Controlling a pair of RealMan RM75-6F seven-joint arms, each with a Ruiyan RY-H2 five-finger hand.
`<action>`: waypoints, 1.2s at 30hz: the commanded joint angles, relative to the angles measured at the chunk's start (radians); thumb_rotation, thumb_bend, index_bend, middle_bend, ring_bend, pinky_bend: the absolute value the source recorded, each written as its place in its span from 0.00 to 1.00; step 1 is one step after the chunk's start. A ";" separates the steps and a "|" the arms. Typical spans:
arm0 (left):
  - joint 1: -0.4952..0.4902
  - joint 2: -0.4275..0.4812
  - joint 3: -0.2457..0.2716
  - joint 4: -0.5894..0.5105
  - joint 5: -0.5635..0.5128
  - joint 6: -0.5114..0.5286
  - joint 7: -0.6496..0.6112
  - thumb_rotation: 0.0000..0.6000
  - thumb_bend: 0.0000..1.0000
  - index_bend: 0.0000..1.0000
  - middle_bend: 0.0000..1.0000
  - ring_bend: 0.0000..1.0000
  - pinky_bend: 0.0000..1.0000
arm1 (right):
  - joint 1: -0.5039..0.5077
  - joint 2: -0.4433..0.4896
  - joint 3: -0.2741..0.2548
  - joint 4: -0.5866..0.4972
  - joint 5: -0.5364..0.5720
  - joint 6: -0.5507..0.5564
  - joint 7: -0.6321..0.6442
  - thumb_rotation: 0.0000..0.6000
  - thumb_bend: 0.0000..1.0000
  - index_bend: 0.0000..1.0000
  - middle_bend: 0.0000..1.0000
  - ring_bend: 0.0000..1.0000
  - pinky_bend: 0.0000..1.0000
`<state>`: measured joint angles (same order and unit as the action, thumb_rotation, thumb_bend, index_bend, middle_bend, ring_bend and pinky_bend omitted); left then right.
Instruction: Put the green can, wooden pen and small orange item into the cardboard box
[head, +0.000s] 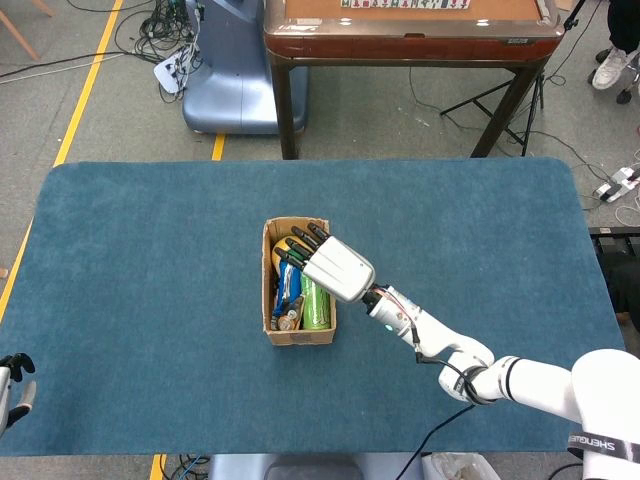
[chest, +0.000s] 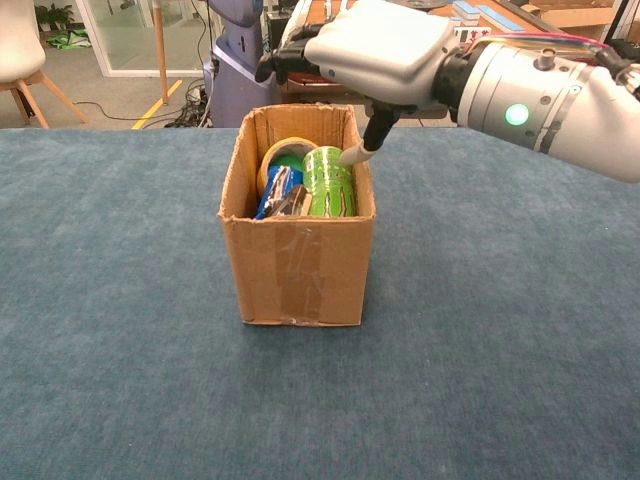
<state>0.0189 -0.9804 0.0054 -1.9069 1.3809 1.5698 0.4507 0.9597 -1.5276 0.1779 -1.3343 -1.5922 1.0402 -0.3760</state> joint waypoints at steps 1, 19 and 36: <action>-0.002 -0.001 -0.001 0.002 0.008 -0.001 -0.006 1.00 0.37 0.49 0.54 0.45 0.59 | -0.032 0.043 0.001 -0.050 0.012 0.033 -0.046 1.00 0.00 0.17 0.23 0.13 0.24; -0.025 -0.057 -0.003 0.105 0.133 0.001 -0.097 1.00 0.37 0.51 0.54 0.45 0.59 | -0.413 0.397 -0.075 -0.423 0.139 0.341 -0.133 1.00 0.01 0.27 0.23 0.13 0.24; -0.044 -0.107 -0.024 0.200 0.195 0.020 -0.165 1.00 0.37 0.51 0.54 0.45 0.59 | -0.718 0.332 -0.158 -0.293 0.120 0.615 0.037 1.00 0.01 0.27 0.23 0.13 0.24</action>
<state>-0.0230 -1.0840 -0.0159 -1.7117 1.5729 1.5884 0.2900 0.2700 -1.1776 0.0303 -1.6514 -1.4591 1.6264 -0.3652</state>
